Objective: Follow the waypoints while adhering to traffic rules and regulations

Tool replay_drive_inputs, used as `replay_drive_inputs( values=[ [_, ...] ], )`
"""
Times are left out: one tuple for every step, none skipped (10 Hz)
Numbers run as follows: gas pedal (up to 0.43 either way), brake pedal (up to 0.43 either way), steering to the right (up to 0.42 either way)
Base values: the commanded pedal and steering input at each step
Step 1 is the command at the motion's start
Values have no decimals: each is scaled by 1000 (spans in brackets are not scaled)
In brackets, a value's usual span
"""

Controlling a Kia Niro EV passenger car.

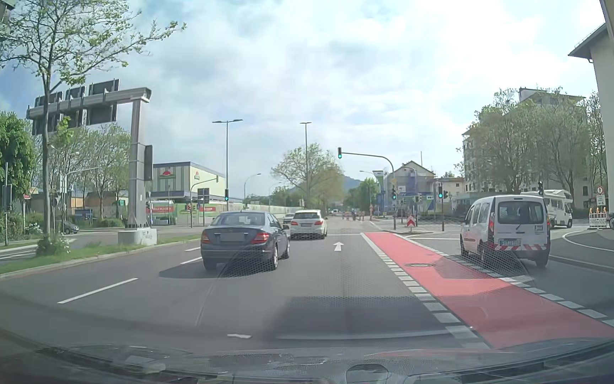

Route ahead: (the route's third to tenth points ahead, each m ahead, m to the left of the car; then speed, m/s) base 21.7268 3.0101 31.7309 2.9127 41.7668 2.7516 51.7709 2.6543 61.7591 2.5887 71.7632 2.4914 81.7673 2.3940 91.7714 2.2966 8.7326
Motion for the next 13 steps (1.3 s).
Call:
replay_drive_inputs(
  values=[
    [67,0,-9],
    [67,0,-12],
    [67,0,-16],
    [67,0,-17],
    [67,0,-17],
    [67,0,-17],
    [67,0,-17],
    [67,0,-18],
    [67,0,-19],
    [67,0,-19],
    [67,0,-19],
    [67,0,-19],
    [67,0,-18]
  ],
)
